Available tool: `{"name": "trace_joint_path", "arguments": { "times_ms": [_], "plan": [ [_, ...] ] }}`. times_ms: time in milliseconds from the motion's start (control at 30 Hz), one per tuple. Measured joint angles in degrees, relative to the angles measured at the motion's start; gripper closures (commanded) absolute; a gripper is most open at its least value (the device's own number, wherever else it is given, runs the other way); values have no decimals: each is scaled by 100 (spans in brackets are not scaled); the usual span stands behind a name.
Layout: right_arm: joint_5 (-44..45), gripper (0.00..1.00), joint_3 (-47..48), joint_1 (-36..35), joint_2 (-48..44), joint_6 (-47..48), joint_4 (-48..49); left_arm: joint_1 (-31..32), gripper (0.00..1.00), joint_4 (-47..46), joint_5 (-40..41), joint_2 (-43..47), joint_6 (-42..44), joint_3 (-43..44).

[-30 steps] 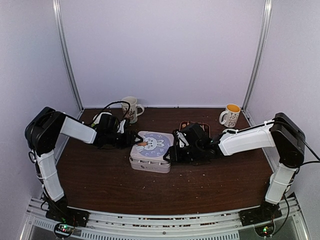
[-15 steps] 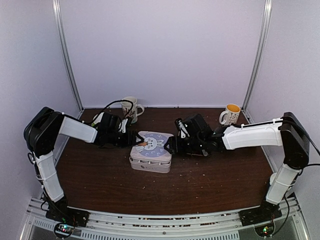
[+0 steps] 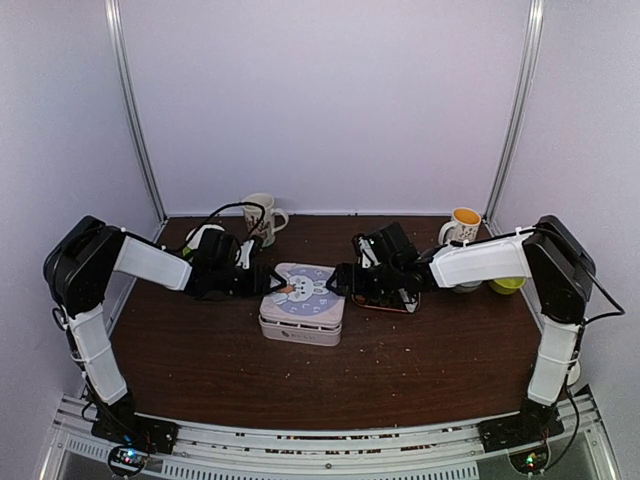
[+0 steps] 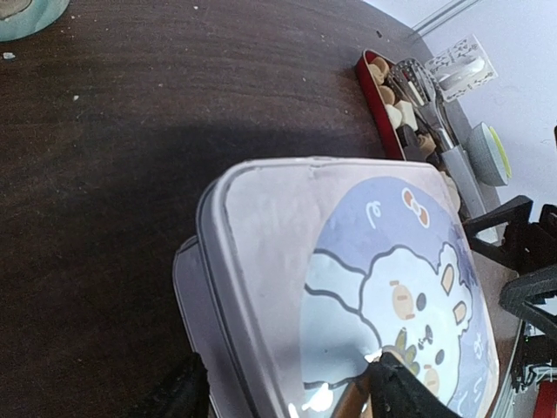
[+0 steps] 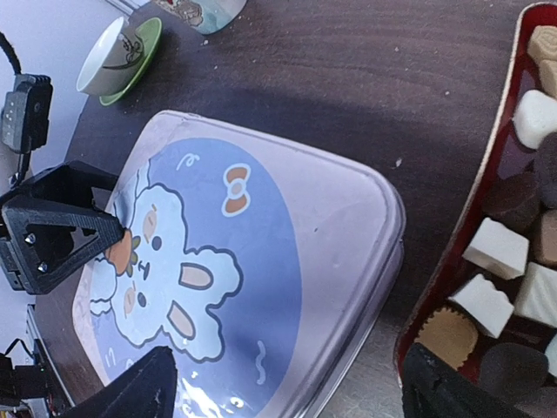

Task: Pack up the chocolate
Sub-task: Pick up the box lid from the packing box.

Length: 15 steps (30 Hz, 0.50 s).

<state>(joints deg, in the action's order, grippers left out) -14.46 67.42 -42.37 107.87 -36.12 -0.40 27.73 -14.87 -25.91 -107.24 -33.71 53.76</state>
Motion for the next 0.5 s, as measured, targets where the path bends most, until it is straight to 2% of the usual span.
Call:
{"name": "trace_joint_path", "arguments": {
  "times_ms": [100, 500],
  "plan": [
    [-208, 20, 184, 0, 225, -63, 20, 4, 36, -109, -11, 9, -7, -57],
    [-575, 24, 315, -48, 411, -304, 105, 13, 36, -339, -184, 192, -175, -385]
  ]
}}
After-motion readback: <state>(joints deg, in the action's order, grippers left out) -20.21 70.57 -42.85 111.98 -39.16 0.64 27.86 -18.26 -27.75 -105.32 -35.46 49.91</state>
